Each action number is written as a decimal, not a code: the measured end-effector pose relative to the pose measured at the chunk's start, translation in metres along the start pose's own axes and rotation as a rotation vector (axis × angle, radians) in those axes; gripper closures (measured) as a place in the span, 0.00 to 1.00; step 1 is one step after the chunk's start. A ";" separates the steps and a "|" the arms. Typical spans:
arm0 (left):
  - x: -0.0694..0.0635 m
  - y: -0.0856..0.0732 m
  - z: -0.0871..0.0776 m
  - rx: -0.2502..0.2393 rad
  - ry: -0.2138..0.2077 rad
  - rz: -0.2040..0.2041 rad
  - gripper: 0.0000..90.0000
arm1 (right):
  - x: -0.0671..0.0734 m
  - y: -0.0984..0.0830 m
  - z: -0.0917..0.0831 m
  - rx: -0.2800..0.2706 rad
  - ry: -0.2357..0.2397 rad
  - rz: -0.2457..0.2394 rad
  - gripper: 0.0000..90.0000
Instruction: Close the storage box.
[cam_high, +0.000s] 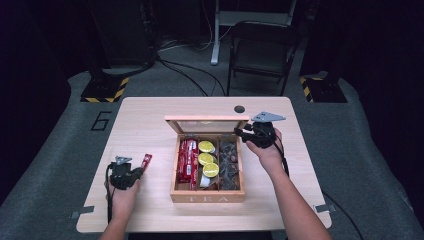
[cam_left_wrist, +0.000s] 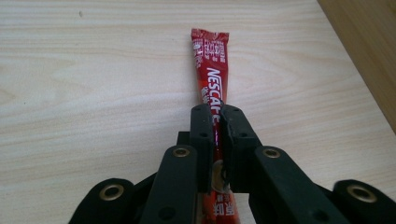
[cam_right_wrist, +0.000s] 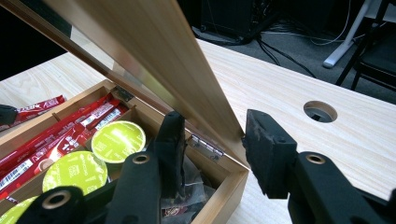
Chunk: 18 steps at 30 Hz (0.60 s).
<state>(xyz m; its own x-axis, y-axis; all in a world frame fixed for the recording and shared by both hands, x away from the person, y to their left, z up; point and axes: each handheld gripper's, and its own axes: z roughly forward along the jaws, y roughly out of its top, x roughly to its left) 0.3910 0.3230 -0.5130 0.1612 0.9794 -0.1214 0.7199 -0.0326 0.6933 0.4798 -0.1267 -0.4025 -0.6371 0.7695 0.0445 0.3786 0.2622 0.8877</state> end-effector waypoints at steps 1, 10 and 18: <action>0.001 0.000 0.000 0.000 0.002 -0.001 0.92 | 0.000 0.000 0.000 0.000 0.000 -0.001 0.65; -0.002 0.001 -0.004 -0.041 -0.018 -0.033 0.67 | 0.000 0.000 0.000 0.000 0.001 -0.001 0.65; -0.010 0.008 -0.012 -0.084 -0.033 -0.012 0.51 | 0.001 -0.002 -0.001 -0.002 0.005 -0.004 0.65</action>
<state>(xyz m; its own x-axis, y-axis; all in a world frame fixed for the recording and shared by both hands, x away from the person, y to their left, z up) 0.3867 0.3153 -0.4976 0.1765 0.9724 -0.1524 0.6632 -0.0031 0.7485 0.4783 -0.1271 -0.4036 -0.6424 0.7652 0.0432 0.3748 0.2645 0.8886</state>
